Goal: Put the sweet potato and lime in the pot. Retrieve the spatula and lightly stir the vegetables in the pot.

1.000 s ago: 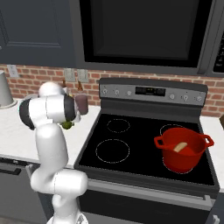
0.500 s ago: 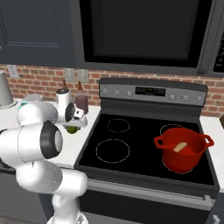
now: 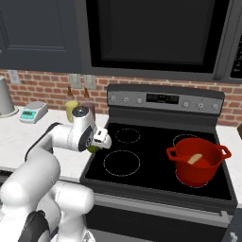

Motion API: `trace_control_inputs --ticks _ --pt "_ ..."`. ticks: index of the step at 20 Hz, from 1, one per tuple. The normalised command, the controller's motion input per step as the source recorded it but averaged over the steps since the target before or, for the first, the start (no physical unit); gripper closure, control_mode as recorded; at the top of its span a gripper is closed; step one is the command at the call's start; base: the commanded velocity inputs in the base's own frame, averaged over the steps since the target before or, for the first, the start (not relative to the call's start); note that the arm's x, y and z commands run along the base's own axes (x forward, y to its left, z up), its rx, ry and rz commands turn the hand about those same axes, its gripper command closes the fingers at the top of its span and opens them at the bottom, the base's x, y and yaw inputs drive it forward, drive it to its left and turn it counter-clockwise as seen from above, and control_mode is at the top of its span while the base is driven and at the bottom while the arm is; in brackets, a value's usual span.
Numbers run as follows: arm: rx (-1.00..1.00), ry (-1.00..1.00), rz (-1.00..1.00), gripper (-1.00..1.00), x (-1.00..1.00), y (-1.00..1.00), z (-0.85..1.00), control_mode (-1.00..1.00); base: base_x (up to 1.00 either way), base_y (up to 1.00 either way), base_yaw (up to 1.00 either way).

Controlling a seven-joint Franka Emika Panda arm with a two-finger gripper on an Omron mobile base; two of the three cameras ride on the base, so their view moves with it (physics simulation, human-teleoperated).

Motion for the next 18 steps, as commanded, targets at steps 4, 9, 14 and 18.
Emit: trace_control_inputs --ticks 4,9,14,18 --pt "0.0 0.03 -0.17 1.0 0.0 -1.0 0.68 -1.0 0.0 0.0 0.0" --pt "0.0 0.04 -0.17 1.0 0.0 -1.0 0.59 -1.0 0.0 0.0 0.0" --pt "0.0 0.02 -0.18 1.0 0.0 -1.0 0.46 -1.0 0.0 0.0 0.0" --pt "0.0 0.08 -0.19 1.0 0.05 -0.98 0.11 -1.0 0.0 0.0 0.0"
